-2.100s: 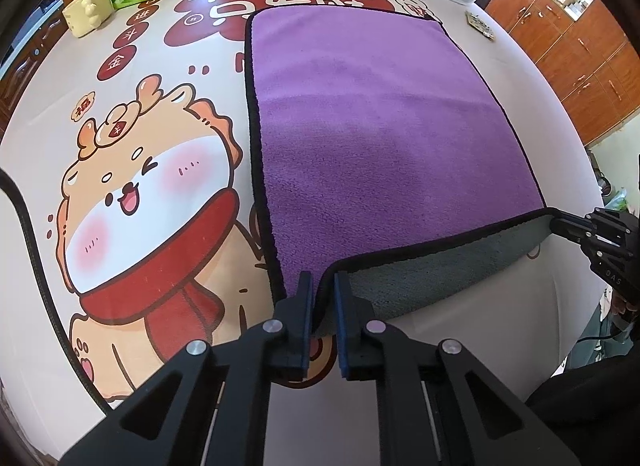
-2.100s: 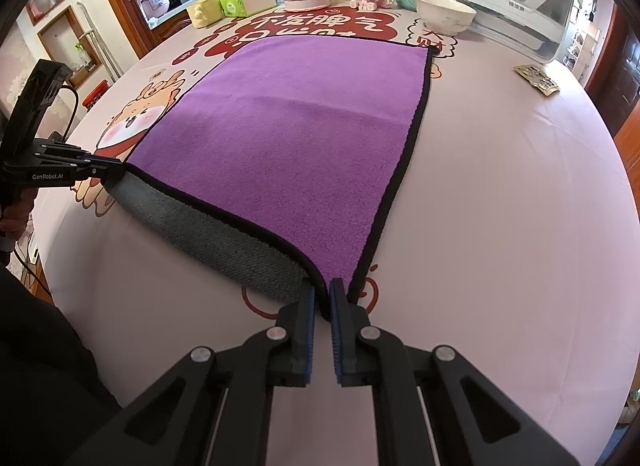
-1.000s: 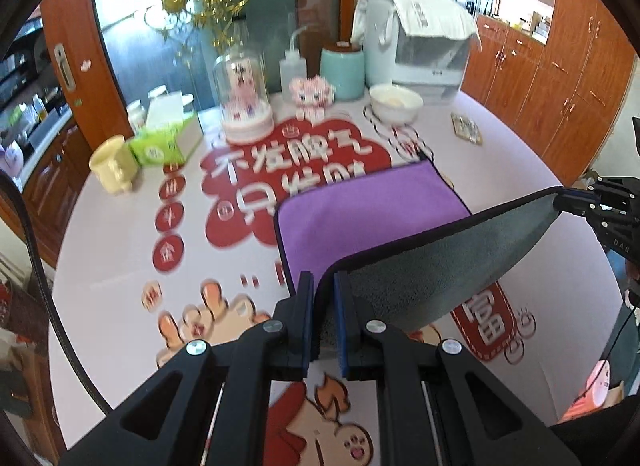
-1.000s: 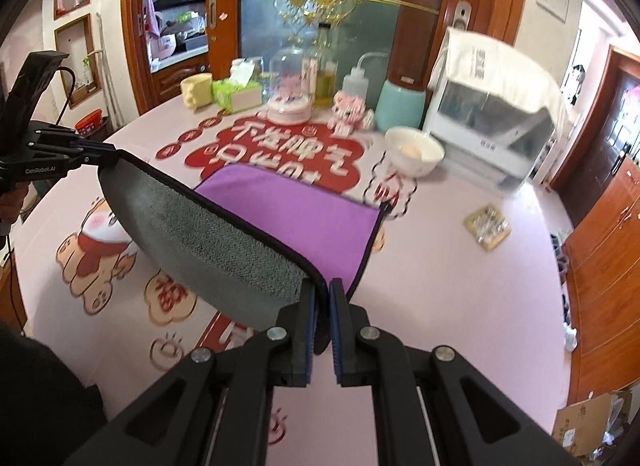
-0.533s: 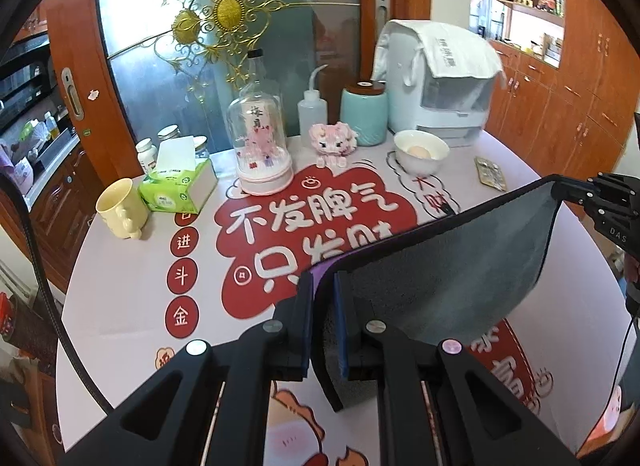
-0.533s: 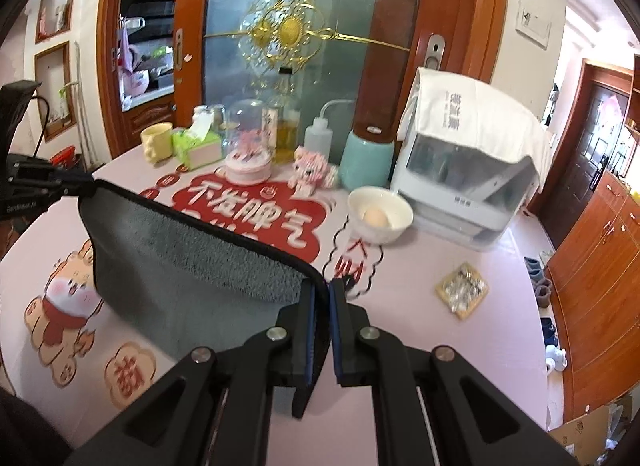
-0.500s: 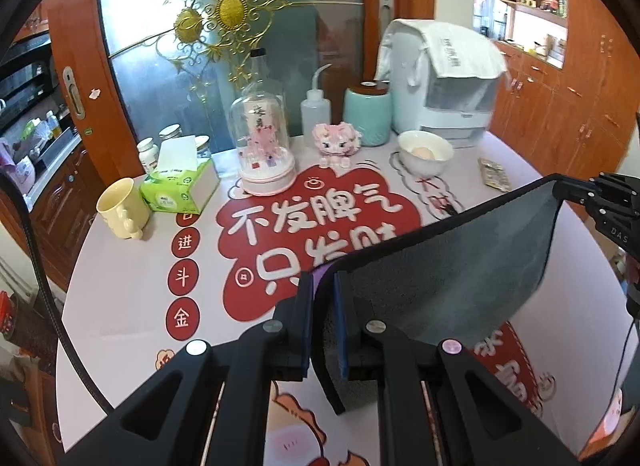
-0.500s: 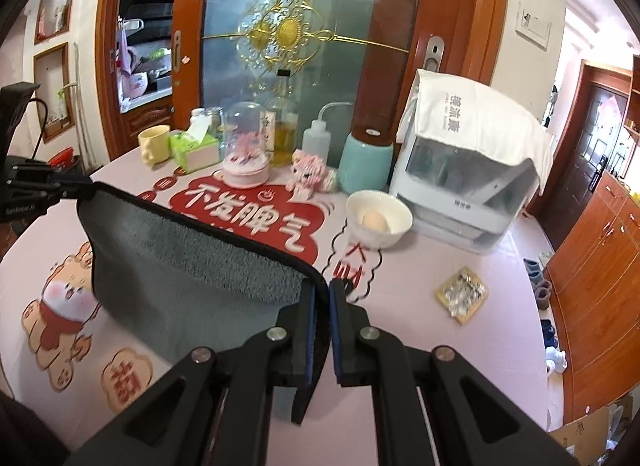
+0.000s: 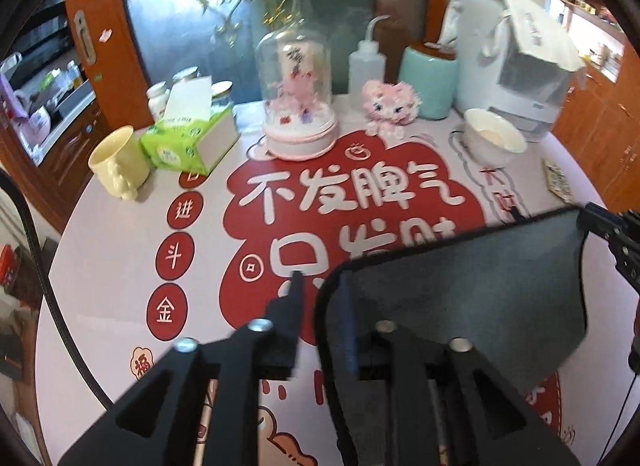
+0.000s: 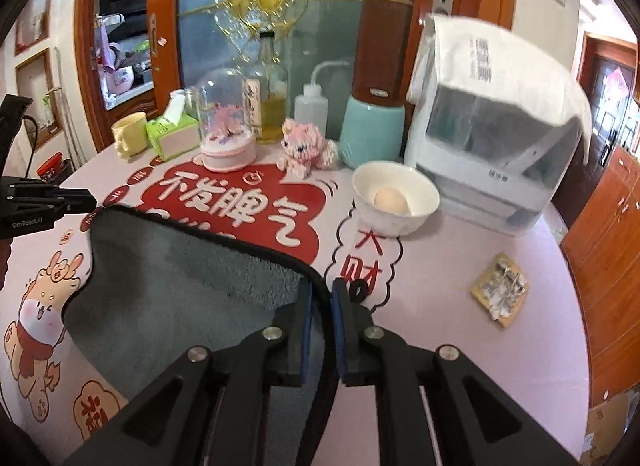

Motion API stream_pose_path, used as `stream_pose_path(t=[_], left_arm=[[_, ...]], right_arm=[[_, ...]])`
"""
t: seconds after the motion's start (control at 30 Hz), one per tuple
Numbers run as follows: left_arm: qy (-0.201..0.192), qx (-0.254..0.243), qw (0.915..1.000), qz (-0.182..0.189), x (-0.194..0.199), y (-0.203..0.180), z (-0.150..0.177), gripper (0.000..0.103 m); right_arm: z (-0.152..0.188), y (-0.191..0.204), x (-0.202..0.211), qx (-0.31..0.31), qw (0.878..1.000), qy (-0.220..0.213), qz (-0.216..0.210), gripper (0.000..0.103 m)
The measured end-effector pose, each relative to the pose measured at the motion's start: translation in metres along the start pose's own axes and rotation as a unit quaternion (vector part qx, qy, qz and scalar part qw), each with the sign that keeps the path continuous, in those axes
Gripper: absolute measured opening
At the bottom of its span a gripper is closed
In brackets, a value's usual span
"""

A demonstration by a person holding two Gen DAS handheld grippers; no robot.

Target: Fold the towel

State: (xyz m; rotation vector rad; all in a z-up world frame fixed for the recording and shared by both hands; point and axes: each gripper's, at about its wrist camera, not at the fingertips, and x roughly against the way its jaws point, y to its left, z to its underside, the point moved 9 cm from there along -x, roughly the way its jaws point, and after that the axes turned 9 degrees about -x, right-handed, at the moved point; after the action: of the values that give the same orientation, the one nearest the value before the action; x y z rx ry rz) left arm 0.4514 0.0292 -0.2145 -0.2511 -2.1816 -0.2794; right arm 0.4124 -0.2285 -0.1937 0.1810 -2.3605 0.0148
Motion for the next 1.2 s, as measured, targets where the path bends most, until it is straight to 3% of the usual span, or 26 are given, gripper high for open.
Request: stream_pose_path(t=[0.1, 0.27, 0.63, 0.73, 0.97, 1.2], left_arm=[[0.006, 0.012, 0.9999, 0.002, -0.005, 0.003, 0.001, 0.026], [0.006, 0.027, 0.9996, -0.004, 0.005, 0.006, 0.003, 0.034], [-0.007, 0.048, 0.9988, -0.008, 0.07, 0.012, 0.035, 0.036], [-0.014, 0.06, 0.9981, -0.005, 0.095, 0.014, 0.053, 0.046], [-0.019, 0.075, 0.9969, 0.014, 0.147, 0.011, 0.107, 0.055], [0.008, 0.075, 0.9968, 0.027, 0.185, -0.012, 0.18, 0.066]], right_arm=[[0.006, -0.006, -0.01, -0.017, 1.0, 0.02, 0.0, 0.047], [0.008, -0.008, -0.01, -0.028, 0.999, 0.026, -0.008, 0.048], [0.017, 0.006, 0.046, -0.047, 0.999, 0.005, 0.001, 0.056], [0.031, 0.01, 0.065, -0.057, 0.998, 0.009, 0.009, 0.056], [0.081, 0.023, 0.113, -0.094, 0.995, 0.022, 0.03, 0.057], [0.148, 0.053, 0.163, -0.123, 0.991, 0.042, 0.043, 0.073]])
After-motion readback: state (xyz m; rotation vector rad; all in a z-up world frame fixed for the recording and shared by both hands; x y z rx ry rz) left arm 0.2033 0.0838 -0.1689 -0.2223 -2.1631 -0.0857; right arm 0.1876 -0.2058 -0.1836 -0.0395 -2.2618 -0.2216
